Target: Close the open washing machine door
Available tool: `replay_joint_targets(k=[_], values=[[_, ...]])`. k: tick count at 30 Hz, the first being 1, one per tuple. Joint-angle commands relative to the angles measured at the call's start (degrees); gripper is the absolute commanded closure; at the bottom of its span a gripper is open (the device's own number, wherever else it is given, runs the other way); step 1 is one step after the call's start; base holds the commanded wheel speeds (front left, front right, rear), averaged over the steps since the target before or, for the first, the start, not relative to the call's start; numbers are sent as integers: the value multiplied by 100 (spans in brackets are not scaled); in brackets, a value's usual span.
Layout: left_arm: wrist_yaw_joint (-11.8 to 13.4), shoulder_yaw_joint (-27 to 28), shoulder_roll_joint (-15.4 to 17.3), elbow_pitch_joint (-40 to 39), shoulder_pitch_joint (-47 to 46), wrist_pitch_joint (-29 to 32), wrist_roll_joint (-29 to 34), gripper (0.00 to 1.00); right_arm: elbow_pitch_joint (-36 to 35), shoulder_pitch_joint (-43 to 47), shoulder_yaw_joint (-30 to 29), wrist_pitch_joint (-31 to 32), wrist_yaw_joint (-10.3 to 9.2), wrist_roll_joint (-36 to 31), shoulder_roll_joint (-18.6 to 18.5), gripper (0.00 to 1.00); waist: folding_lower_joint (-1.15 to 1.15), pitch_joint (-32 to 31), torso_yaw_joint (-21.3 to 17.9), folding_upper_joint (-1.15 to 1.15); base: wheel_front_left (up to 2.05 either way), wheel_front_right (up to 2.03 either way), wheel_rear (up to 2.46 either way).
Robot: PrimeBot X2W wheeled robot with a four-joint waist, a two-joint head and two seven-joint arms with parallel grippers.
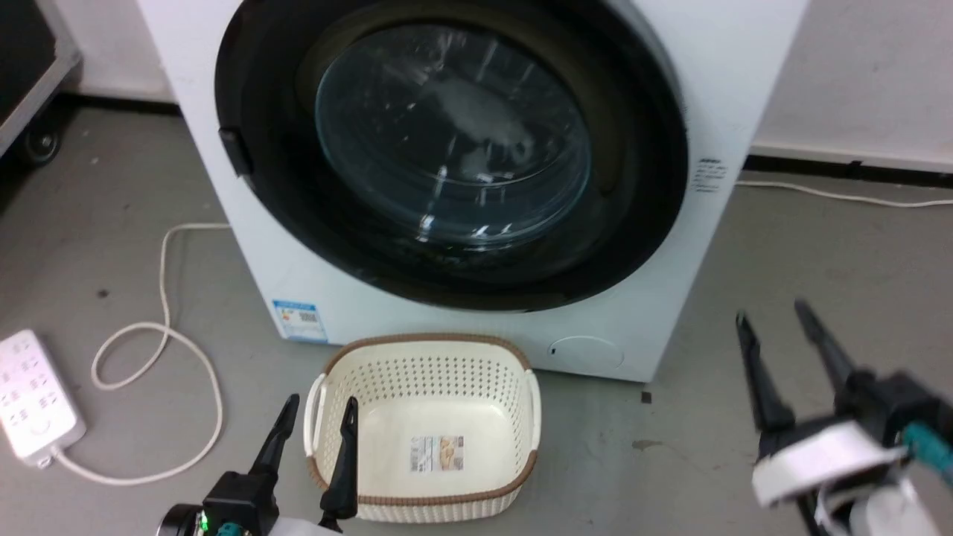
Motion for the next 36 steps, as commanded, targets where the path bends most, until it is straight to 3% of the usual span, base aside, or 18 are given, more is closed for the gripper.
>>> replay_joint_targets(k=[1,6,18,19,36], values=[[-27,16,34,42,74,-25,-29,0,-131,277,-82,-18,-4,-107,159,0,2,-135,-145,0,0,0,0],[-70,7,43,227,132,-25,-34,0,-378,1139,-251,152,-4,-227,497,0,2,-174,-217,0,0,0,0],[-73,-7,65,302,137,-25,54,0,-423,1303,-279,175,-4,-221,558,0,2,-170,-238,0,0,0,0],[-54,-21,31,303,86,9,42,100,-382,1220,-273,167,0,-205,526,100,2,-170,-239,0,0,0,0],[1,29,16,211,46,174,119,100,-470,1193,-248,314,0,-249,529,100,2,-155,-253,0,0,0,0]])
